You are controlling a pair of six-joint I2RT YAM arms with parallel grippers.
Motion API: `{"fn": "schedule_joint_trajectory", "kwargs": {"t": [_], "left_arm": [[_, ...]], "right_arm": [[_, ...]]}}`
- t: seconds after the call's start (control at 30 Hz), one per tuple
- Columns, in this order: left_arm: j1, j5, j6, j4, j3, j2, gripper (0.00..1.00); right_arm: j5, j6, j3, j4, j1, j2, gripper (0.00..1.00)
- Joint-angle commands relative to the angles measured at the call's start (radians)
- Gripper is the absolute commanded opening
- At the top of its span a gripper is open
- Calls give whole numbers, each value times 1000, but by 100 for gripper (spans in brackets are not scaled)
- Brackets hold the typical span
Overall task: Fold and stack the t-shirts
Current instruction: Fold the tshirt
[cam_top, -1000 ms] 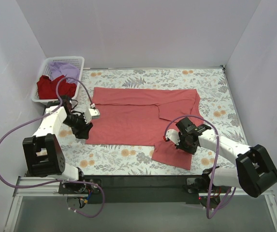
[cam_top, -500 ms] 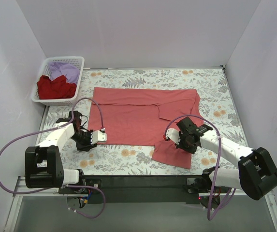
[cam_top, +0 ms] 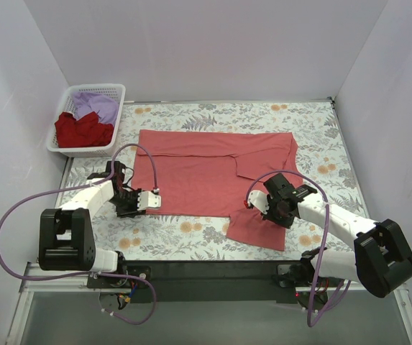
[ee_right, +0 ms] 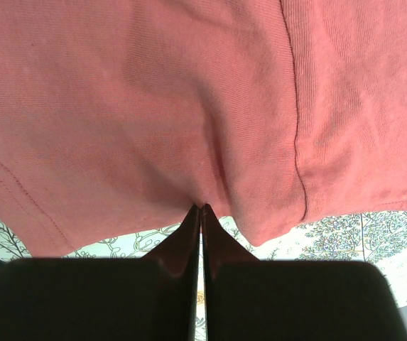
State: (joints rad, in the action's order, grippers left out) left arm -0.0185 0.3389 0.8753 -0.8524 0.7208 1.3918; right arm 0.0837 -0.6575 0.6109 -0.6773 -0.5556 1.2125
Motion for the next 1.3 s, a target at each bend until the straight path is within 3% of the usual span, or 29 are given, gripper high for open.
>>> {"fn": "schedule_joint_trajectory", "kwargs": {"t": [0.0,0.37,0.73,0.87,1.27], "left_arm": [[-3,-24,31,44,-29,3,30],[-3,-15,37,7,-73,-66,0],[58,69,31,-198,113,-94,0],[72,100,4,-209,186,-56,0],[98,196,-108,-139,322,75,0]], "right_arm": [[2,-13,21,5,5,-5,1],[-73,-21,44,-97,5,-44,1],[-122,-109,145,-217,46,-87,1],[-47,-186,200,-199,59,-80,1],[-36,-327,433,-183,167,104,1]]}}
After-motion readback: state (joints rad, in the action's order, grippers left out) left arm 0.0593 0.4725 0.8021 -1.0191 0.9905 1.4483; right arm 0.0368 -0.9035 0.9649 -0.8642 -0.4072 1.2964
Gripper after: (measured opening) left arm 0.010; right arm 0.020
